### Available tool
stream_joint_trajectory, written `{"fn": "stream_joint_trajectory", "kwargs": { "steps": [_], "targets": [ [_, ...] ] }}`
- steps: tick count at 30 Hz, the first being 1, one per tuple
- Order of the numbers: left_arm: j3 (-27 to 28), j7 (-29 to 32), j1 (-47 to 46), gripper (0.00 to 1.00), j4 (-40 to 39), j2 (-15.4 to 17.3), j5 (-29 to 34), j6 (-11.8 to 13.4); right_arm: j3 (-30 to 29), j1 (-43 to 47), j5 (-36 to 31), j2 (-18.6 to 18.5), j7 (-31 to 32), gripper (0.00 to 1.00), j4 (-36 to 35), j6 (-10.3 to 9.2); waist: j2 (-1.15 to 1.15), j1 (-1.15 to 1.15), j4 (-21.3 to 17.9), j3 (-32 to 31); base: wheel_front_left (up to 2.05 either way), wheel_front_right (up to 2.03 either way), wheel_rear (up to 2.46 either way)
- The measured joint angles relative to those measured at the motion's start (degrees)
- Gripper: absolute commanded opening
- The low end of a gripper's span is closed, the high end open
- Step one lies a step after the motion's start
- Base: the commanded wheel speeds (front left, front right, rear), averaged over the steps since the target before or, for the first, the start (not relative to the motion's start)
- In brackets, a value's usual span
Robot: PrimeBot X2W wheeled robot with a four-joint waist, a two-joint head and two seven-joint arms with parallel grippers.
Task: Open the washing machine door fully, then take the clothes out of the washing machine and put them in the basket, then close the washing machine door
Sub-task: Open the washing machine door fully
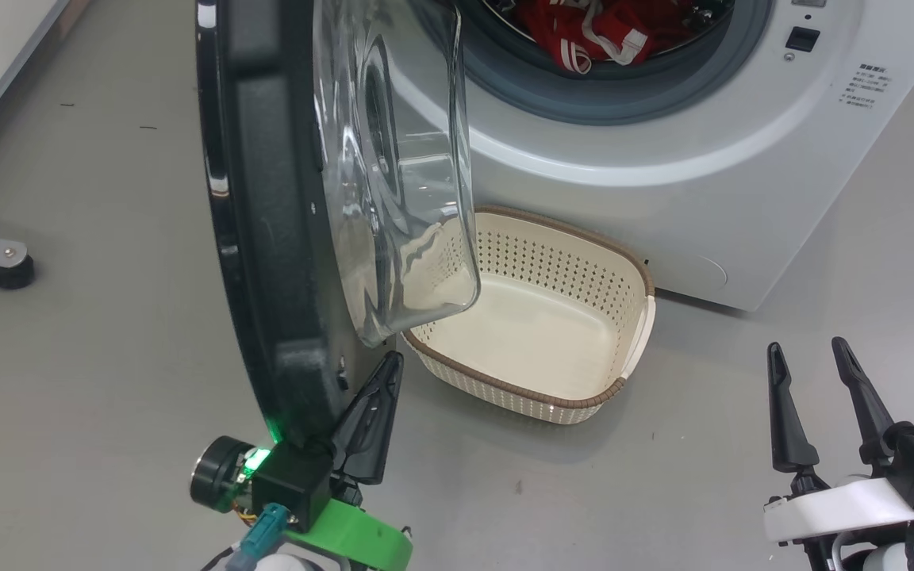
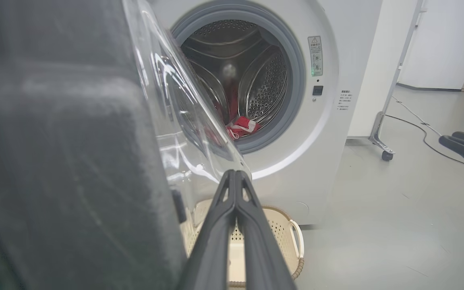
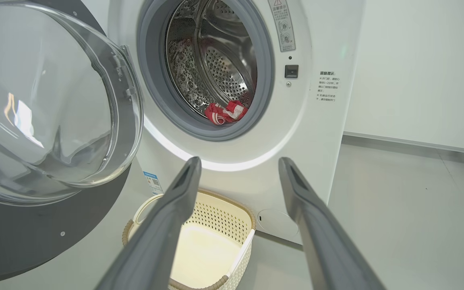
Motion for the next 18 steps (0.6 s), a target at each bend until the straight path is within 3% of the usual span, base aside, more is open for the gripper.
{"fn": "stream_joint_trajectory", "kwargs": {
  "steps": [18],
  "targets": [
    [10.93,-0.11,2.2,0.0,-0.83,0.75,-0.01,1.44,-0.22,0.01,-0.19,0.01,0.0,1.0,-0.02,0.04,0.0,0.0,0.67,0.35,0.0,0.0,0.0]
  ]
}}
